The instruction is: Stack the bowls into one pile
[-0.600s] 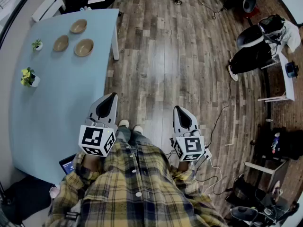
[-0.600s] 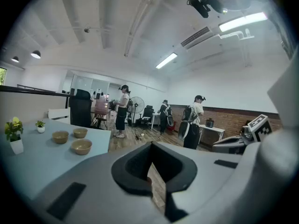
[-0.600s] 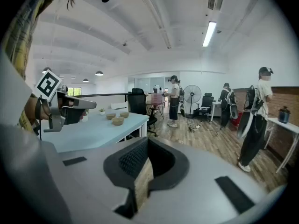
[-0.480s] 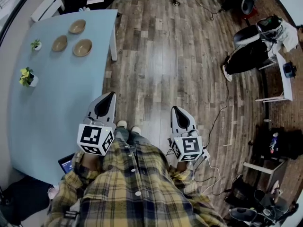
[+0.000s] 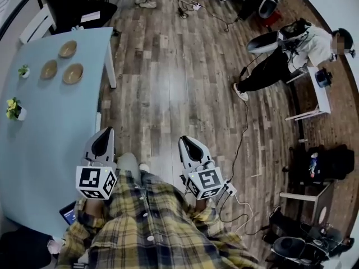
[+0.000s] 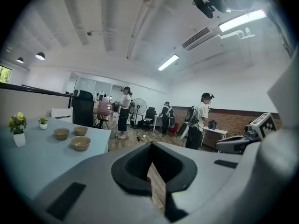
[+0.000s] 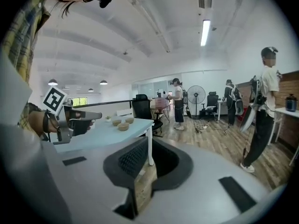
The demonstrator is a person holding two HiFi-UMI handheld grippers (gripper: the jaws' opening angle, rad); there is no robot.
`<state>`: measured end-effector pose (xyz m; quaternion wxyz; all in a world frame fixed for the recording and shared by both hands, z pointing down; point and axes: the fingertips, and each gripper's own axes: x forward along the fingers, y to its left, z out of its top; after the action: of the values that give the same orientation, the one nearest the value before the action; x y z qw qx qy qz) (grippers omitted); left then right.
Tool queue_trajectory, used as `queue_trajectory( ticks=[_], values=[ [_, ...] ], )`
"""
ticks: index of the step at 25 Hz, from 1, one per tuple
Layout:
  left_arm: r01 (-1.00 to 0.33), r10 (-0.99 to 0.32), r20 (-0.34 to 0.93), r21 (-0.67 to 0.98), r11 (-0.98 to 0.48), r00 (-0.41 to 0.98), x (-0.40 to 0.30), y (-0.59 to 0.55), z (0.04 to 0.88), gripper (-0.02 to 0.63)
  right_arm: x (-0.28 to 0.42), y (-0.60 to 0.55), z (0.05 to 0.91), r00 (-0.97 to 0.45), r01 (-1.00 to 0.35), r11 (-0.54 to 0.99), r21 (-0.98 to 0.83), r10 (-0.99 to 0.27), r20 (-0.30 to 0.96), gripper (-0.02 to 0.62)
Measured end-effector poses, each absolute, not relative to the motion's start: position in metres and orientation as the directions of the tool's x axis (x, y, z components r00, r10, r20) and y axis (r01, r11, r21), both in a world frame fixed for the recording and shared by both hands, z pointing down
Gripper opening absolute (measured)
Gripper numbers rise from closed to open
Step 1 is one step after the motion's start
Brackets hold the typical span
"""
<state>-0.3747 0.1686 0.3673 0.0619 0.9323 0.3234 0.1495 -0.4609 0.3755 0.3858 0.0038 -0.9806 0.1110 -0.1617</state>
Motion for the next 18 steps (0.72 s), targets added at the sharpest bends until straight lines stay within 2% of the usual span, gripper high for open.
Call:
queue_trajectory(
  ticks=[5,8,15,18],
  values=[
    [0.588,0.617,0.245,0.187,-0.787,0.748,-0.372,0.183,0.373,-0.008,-0.458,0.391,0.394,0.922,-0.213,-0.975,-0.068,-0.223,0.316,0.012],
    [0.583,0.612,0.250,0.189,-0.790,0.750,-0.352,0.186,0.381,0.012,-0.436,0.396,0.400,0.918,-0.221,-0.971,-0.087,-0.237,0.318,0.067],
    [0.580,0.610,0.248,0.190,-0.792,0.752,-0.260,0.188,0.383,0.093,-0.340,0.393,0.391,0.919,-0.244,-0.964,-0.108,-0.266,0.290,0.117],
    [0.560,0.595,0.238,0.202,-0.804,0.768,-0.210,0.185,0.382,0.126,-0.284,0.387,0.386,0.906,-0.289,-0.951,-0.114,-0.310,0.289,0.163]
  ],
)
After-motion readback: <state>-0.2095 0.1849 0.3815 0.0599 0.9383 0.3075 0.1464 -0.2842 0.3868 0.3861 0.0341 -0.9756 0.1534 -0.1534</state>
